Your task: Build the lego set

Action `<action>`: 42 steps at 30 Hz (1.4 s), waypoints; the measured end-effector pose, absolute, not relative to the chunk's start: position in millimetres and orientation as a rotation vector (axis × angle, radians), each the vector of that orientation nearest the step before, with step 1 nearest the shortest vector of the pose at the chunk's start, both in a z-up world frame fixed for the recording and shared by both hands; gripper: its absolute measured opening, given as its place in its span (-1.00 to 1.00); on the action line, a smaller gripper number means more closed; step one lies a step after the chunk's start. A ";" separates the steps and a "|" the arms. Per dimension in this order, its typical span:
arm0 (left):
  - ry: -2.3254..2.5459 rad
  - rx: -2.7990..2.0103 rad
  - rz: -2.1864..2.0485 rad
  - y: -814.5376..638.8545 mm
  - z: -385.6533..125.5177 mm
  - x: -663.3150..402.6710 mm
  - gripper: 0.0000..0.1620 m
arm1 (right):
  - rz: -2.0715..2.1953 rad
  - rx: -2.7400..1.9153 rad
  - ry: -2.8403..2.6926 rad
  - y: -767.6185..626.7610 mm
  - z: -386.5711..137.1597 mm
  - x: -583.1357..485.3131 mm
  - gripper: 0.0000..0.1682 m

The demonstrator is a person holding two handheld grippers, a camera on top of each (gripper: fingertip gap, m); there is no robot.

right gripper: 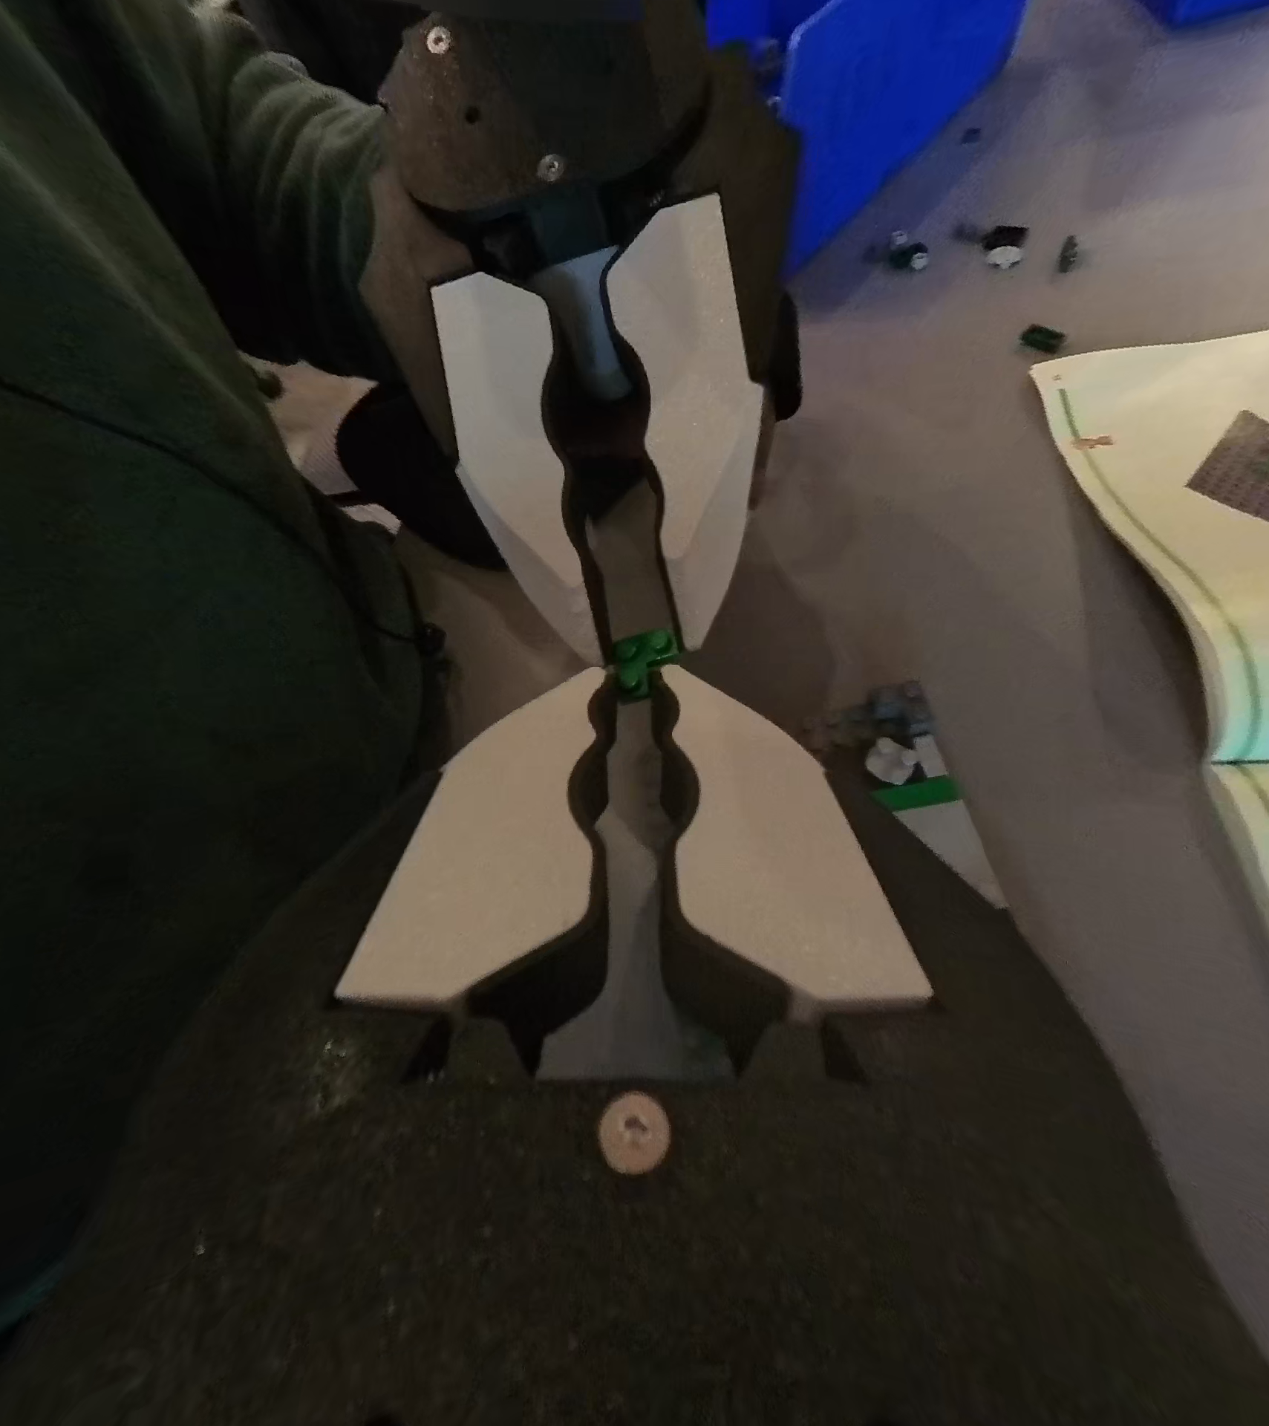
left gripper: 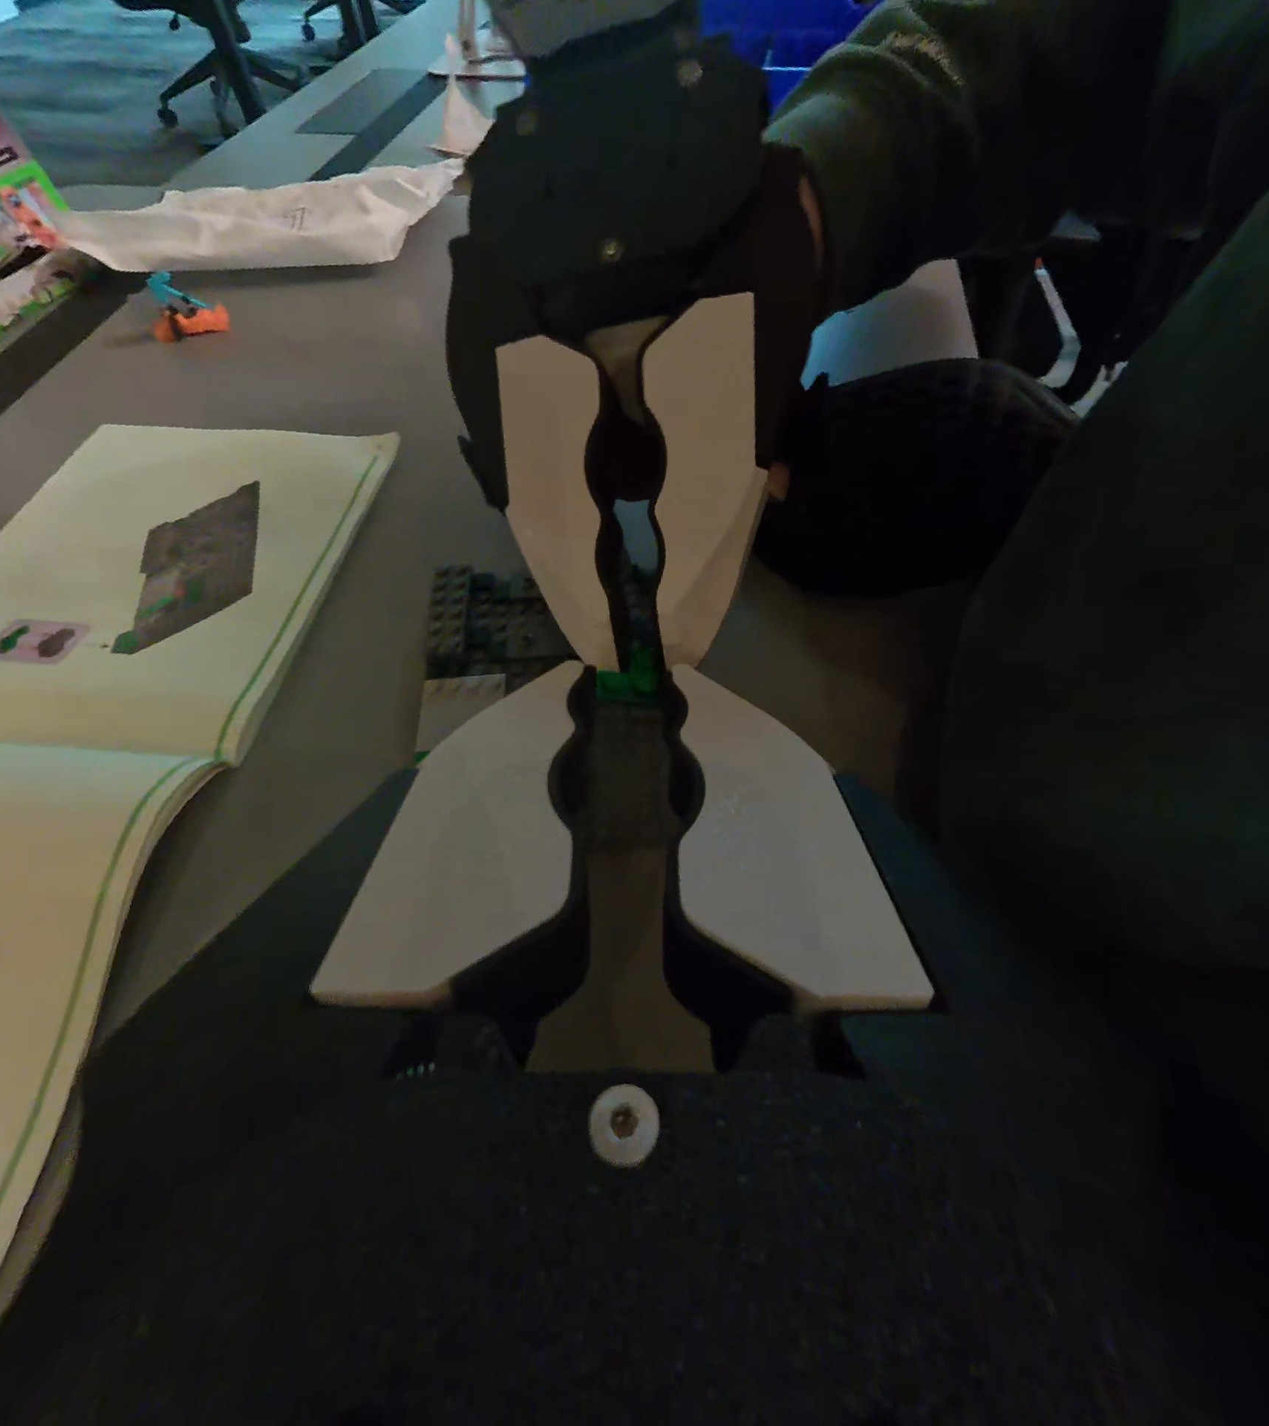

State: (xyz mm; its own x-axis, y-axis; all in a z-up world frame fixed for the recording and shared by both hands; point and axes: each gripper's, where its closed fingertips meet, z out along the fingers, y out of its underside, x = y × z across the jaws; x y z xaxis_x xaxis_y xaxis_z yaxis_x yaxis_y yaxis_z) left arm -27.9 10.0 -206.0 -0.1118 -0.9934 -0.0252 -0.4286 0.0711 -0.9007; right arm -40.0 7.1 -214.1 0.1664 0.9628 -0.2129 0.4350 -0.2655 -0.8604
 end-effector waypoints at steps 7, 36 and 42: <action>1.641 -1.423 -1.055 10.7 -204.5 -27.3 -0.81 | 1.082 -1.787 -1.350 8.0 -213.4 -37.6 -0.89; 1.647 -1.479 -1.106 53.6 -225.2 -24.8 -0.81 | 0.671 -1.689 -1.564 49.3 -232.2 -29.9 -0.91; 1.594 -1.487 -1.118 53.7 -218.5 -25.5 -0.81 | 0.656 -1.712 -1.443 52.4 -225.1 -32.2 -0.91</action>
State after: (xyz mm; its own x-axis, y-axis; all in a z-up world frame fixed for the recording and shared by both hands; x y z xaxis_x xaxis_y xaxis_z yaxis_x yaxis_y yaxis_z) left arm -25.5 53.7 -218.5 -0.1182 -0.9901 0.0754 -0.4082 -0.0208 -0.9127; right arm -32.2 52.4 -225.1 0.2197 0.9705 0.0990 0.5639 -0.0436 -0.8247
